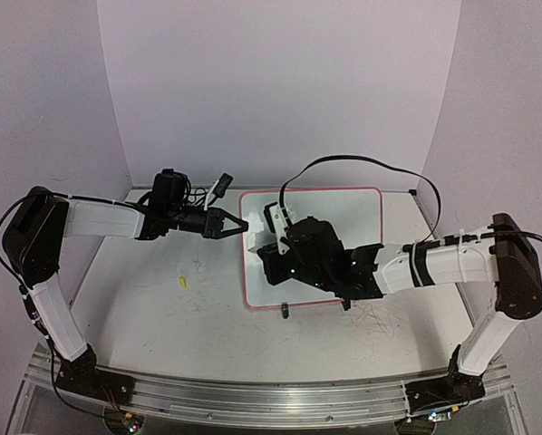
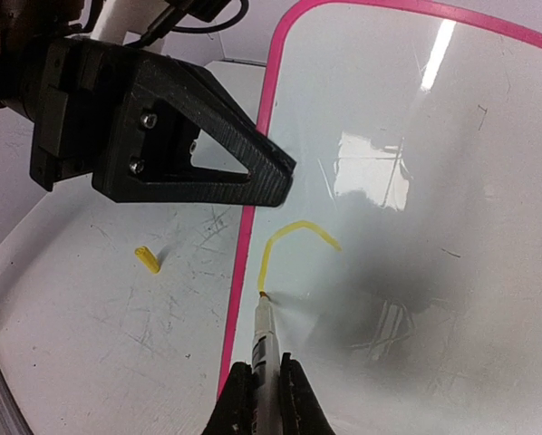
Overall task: Write a sentence on the whiteboard
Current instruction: Write a sentence at the center of the board.
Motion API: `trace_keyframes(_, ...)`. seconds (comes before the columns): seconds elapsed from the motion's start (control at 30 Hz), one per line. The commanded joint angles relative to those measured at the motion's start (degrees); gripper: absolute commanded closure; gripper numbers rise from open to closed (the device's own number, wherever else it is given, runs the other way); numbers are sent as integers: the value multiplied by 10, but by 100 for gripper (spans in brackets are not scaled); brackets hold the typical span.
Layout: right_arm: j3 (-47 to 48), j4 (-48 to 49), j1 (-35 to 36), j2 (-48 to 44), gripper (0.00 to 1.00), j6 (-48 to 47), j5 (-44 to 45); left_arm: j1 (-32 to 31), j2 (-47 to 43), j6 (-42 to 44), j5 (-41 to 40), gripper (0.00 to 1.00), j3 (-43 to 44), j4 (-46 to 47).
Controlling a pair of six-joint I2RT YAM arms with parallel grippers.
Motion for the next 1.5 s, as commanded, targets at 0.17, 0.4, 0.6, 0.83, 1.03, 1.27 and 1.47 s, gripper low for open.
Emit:
trace_keyframes(0.17, -25, -28, -5, -36, 100, 9, 53, -5, -27, 9, -28, 100, -2, 9)
trace_keyframes(0.4, -18, -23, -5, -39, 100, 6, 73, -5, -27, 9, -28, 100, -3, 9)
trace_keyframes(0.6, -35, 27, -5, -77, 100, -4, 49, -5, -27, 9, -29, 100, -4, 9)
trace_keyframes(0.83, -52, 29, -7, -90, 100, -2, 47, -5, -28, 10, -29, 100, -3, 9)
trace_keyframes(1.03, -42, 29, -7, -68, 100, -7, 36, -5, -29, 9, -29, 100, -4, 9)
trace_keyframes(1.27, -34, 29, -7, -60, 100, -6, 46, -5, -29, 9, -28, 100, -4, 9)
trace_keyframes(1.47, -22, 30, -8, -52, 100, -14, 40, -5, -28, 9, -26, 100, -4, 10)
